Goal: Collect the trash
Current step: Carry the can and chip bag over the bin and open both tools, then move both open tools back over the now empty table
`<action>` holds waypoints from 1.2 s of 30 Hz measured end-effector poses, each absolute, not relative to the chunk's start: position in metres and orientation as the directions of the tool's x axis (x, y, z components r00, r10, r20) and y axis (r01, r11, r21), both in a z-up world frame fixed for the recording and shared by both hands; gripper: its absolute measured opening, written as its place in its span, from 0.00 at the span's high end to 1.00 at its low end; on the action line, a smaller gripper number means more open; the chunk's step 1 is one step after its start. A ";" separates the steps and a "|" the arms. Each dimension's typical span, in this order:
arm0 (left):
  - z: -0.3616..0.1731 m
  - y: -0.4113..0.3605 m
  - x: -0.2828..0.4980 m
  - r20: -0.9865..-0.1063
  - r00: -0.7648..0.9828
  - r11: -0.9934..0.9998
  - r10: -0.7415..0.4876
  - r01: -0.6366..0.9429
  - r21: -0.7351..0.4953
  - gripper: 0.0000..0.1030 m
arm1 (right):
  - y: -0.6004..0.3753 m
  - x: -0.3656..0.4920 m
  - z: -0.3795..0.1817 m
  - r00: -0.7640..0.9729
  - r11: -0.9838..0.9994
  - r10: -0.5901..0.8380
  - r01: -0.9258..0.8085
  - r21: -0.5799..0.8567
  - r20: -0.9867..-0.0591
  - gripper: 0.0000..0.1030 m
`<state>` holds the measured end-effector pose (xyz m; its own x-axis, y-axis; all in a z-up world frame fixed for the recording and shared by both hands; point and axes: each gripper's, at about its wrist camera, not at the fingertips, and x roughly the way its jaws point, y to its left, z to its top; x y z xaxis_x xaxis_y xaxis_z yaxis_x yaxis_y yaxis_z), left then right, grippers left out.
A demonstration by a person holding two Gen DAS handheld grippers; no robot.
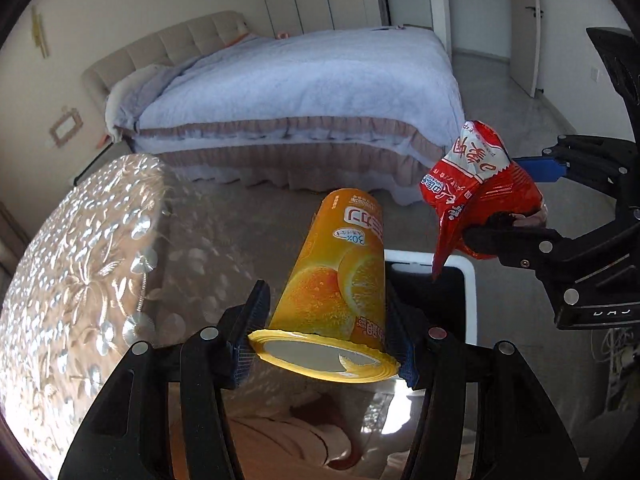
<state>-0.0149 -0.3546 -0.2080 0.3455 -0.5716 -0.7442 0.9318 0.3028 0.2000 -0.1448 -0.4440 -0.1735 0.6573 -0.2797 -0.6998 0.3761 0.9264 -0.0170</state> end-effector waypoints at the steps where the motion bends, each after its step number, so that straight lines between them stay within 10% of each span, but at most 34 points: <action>1: -0.217 -0.363 -0.016 -0.758 0.325 0.281 -0.565 0.940 0.193 0.47 | -0.449 -0.148 -0.183 0.638 0.923 -0.280 0.385 -0.018 -0.718 0.37; 21: -0.388 -0.457 -0.008 -0.961 0.087 0.002 -0.262 0.996 0.089 0.45 | -0.500 -0.137 -0.353 0.320 0.926 -0.200 0.371 -0.072 -0.926 0.37; 24: -0.395 -0.459 -0.005 -0.964 0.060 0.023 -0.260 0.998 0.056 0.04 | -0.502 -0.139 -0.365 0.299 0.928 -0.189 0.365 -0.071 -0.935 0.36; 27: -0.396 -0.460 -0.003 -0.967 -0.009 0.018 -0.255 1.000 -0.014 0.05 | -0.504 -0.146 -0.365 0.284 0.926 -0.192 0.370 -0.077 -0.940 0.03; 36: -0.355 -0.441 -0.015 -0.940 -0.014 -0.025 -0.340 1.000 -0.006 0.05 | -0.499 -0.156 -0.338 0.303 0.911 -0.253 0.393 -0.121 -0.919 0.04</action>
<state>-0.0154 -0.4414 -0.3550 -0.0139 -0.3403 -0.9402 0.9997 -0.0254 -0.0056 -0.1558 -0.4986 -0.3380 0.3033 -0.2529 -0.9187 0.3932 0.9114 -0.1212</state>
